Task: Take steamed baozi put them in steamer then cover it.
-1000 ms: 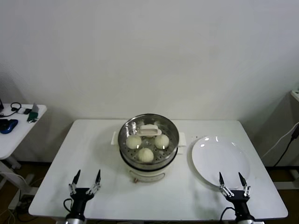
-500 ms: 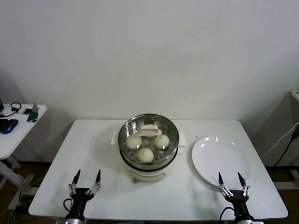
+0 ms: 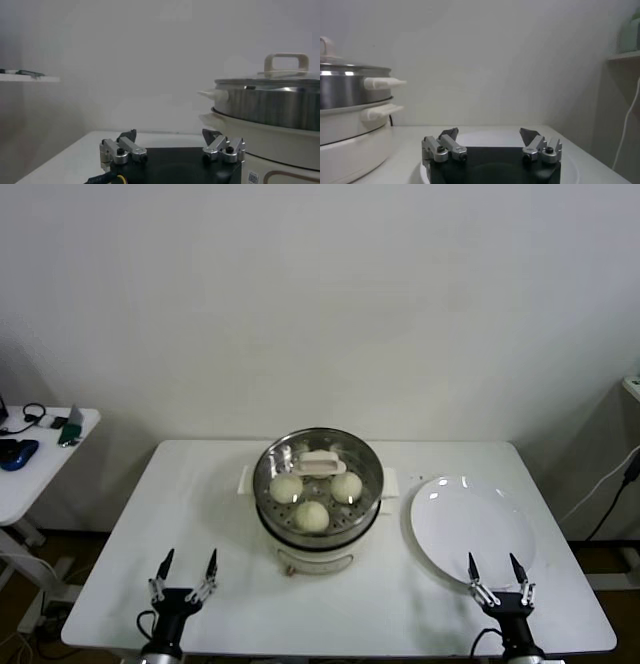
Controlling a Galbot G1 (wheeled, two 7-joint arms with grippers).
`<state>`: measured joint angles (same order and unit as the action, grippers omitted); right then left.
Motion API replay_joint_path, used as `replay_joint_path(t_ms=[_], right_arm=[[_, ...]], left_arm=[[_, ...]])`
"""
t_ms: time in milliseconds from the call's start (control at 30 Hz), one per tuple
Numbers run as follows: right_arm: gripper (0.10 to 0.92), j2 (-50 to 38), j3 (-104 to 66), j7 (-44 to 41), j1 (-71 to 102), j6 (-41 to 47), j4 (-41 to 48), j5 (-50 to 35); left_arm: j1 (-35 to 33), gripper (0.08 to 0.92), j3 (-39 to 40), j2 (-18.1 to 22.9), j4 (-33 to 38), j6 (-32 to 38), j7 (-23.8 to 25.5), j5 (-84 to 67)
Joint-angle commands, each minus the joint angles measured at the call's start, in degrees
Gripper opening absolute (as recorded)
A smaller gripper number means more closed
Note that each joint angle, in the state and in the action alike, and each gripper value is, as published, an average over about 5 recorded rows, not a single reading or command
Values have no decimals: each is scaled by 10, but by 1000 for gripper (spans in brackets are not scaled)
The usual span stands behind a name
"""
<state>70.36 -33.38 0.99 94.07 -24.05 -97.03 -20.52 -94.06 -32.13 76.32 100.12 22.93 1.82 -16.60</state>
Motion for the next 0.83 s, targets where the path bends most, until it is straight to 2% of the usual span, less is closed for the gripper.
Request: replay_joint_path(t_ms=[33,833], right_arm=[[823,-2,0,-1,1,3,-3,-4],[823,-1,5,-2,-1,6,-3,-6]], left_arm=[[-1,823,0,0,0,-1,0,1],[-1,823,-2,-1,2,-8,1,2]])
